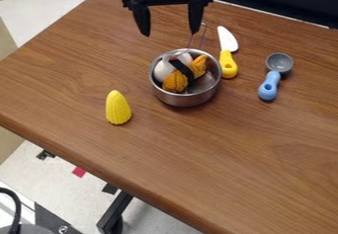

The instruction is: Put the pot to the right corner of the table

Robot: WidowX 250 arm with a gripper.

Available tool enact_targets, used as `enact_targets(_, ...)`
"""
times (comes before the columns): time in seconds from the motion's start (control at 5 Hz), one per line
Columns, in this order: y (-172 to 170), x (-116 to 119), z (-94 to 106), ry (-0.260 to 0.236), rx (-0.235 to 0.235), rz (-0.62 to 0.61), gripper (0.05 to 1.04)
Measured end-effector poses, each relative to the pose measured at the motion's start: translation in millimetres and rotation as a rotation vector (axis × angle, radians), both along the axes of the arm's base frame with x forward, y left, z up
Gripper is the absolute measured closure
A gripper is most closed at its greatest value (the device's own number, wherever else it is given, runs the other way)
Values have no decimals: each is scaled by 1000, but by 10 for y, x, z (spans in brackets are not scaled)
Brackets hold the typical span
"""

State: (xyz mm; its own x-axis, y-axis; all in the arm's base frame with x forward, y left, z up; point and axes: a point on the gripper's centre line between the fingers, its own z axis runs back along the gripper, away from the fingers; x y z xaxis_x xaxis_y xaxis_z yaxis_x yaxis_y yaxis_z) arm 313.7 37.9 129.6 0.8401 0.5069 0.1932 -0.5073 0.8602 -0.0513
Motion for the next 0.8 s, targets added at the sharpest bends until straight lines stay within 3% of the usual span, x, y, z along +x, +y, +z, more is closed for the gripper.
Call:
enact_targets(0.2, -7, -23, -90, 29, -3, -2, 84)
enact_targets(0.4, 34, -25, -129, 24, 6, -10, 84)
enact_targets(0.8, 225, -51, -165, 41, 18, -187, 84)
